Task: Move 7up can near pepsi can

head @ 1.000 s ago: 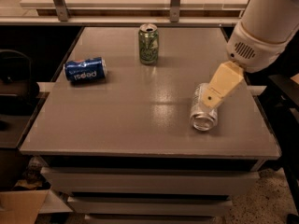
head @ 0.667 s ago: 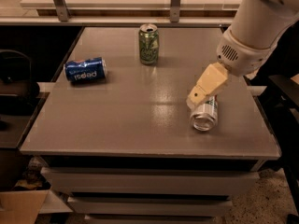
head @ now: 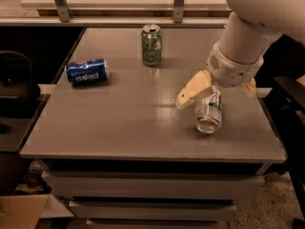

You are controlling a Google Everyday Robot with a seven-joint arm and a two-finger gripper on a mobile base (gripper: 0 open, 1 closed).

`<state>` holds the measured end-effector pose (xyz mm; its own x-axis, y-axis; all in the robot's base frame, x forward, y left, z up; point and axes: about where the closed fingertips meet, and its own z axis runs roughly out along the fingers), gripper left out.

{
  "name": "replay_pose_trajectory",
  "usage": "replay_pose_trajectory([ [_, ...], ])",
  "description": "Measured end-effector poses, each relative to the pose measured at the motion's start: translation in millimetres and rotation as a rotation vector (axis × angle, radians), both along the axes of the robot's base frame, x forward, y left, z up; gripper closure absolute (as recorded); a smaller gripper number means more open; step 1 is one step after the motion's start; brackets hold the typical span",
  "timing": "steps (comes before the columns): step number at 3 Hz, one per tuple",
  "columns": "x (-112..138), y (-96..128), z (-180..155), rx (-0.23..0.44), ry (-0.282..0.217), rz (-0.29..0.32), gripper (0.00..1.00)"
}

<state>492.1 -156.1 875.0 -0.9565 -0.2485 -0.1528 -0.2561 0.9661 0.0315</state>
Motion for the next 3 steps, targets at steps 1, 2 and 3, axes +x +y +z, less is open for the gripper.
replay_pose_trajectory([
  [1,4,7,-21,0.006,0.025,-0.103,0.0],
  [2,7,13,-34,0.007,0.038,-0.144,0.18],
  [3,11,19,-35,0.001,0.028,-0.129,0.41],
])
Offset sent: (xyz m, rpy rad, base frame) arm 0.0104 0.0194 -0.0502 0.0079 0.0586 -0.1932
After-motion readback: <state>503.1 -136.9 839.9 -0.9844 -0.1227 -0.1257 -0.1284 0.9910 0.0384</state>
